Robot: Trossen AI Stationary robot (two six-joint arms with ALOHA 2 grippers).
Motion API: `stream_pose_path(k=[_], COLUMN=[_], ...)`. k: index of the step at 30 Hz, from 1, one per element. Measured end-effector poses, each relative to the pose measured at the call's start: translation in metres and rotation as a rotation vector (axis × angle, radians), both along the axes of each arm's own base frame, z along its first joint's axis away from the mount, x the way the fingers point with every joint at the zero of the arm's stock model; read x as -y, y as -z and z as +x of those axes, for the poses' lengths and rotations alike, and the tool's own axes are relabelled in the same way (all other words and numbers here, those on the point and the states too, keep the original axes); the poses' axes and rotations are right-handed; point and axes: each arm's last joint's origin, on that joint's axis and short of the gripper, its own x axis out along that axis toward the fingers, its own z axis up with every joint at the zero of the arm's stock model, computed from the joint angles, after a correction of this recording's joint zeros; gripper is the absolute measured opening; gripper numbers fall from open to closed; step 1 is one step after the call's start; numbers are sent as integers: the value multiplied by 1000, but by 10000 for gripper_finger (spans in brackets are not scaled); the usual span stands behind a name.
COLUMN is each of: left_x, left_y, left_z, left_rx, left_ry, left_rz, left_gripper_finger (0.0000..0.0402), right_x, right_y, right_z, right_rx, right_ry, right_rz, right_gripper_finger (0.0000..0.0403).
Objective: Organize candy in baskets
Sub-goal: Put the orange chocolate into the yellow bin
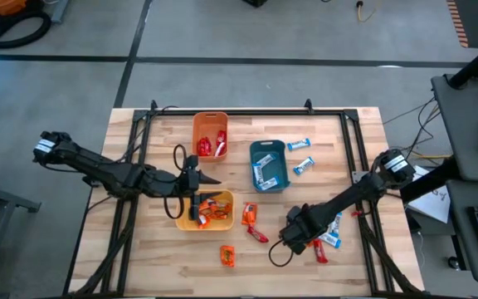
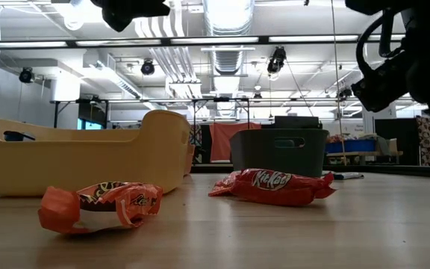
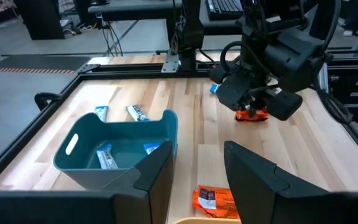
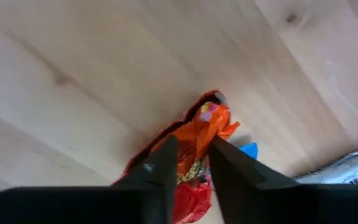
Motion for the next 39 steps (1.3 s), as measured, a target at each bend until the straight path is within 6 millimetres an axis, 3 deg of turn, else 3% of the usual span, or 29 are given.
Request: stream_pose_path(k=[5, 10, 22, 29, 39], left_x=[0, 0, 0, 5, 18], left_y=[2, 3, 15, 18, 18], left_z=[0, -1, -7, -10, -17], left_rx=[-5, -13, -137, -166, -181], left_ry=[0, -4, -44, -41, -4], left_rz=[1, -10, -89, -122, -158], left_gripper_finger=[128, 128, 128, 128, 128], right_x=[2, 2, -1, -5, 1], right_y=[2, -4, -75, -103, -106], right_z=[-2, 0, 19, 48, 104], right_rx=[-2, 27, 409, 745, 1138], right_ry=[-17, -46, -221, -423, -664], right_rz=[-3, -8, -79, -248, -437], right_gripper_finger=[16, 13, 13, 13, 13])
